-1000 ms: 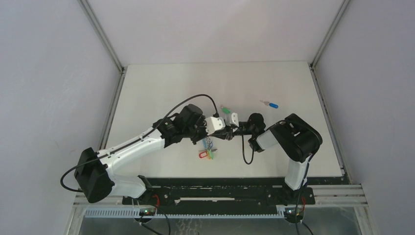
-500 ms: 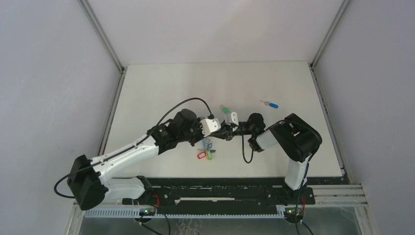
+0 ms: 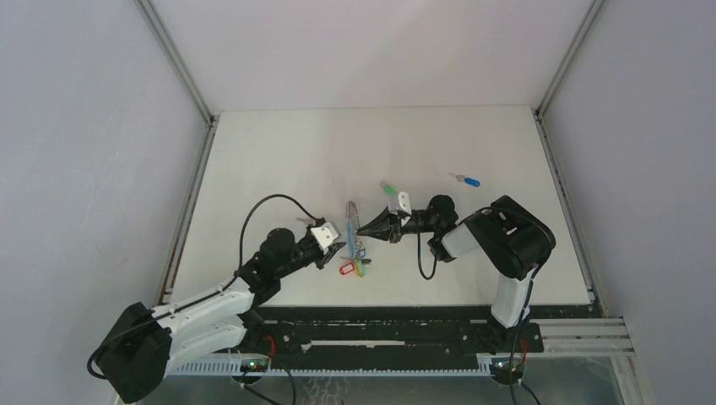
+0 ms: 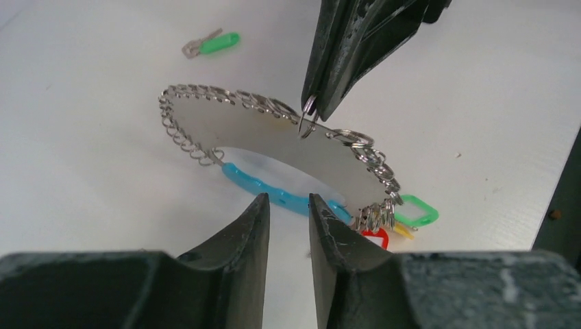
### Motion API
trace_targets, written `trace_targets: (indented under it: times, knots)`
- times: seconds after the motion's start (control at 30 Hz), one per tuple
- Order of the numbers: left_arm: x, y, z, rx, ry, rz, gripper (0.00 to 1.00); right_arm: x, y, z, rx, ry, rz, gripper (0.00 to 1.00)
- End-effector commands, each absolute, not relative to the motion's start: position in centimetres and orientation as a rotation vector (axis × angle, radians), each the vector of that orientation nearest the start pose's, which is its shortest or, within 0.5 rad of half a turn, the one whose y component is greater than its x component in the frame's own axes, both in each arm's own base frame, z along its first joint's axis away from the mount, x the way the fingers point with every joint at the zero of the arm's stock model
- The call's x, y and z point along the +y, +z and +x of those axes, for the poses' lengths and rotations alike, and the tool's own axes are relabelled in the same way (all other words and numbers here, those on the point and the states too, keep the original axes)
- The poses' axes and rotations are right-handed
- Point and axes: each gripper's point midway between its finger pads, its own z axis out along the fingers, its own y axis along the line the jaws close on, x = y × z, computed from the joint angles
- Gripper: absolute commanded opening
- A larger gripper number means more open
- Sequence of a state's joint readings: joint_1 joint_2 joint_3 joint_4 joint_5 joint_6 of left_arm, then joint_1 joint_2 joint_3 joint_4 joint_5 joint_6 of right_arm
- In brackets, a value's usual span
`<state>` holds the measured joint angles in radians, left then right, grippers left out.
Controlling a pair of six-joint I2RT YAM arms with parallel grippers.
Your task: Put the keys on the keyring
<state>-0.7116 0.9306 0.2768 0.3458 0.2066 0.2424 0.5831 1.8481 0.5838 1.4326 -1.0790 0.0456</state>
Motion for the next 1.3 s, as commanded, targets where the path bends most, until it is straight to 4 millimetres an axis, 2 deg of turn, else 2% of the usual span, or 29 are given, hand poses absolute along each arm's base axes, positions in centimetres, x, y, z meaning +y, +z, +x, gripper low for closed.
trace_targets:
  times: [0.0, 0.2, 0.43, 0.63, 0.9, 1.27]
  knots:
    - [-24.3, 16.5, 22.6, 1.344, -0.651, 0.901, 0.33, 34.3, 15.4, 23.6, 0.961, 1.224, -1.251, 0.0]
    - [-24.5, 16.6, 22.6, 1.253, -0.725, 0.912, 0.38, 34.3, 15.4, 23.5, 0.958, 1.23, -1.256, 0.0]
    - [-25.1, 16.2, 22.3, 1.181, -0.773, 0.976, 0.39, 34.3, 15.5, 23.4, 0.953, 1.232, -1.26, 0.0]
    - [-25.5, 15.2, 22.3, 1.184, -0.82, 1.01, 0.38, 34.4, 15.4, 23.3, 0.952, 1.233, -1.264, 0.0]
    - [-25.7, 14.6, 22.3, 1.199, -0.858, 1.026, 0.26, 34.3, 15.4, 23.2, 0.948, 1.236, -1.269, 0.0]
    - [-26.0, 15.5, 22.4, 1.172, -0.878, 1.019, 0.1, 34.4, 15.4, 23.0, 0.94, 1.242, -1.279, 0.0]
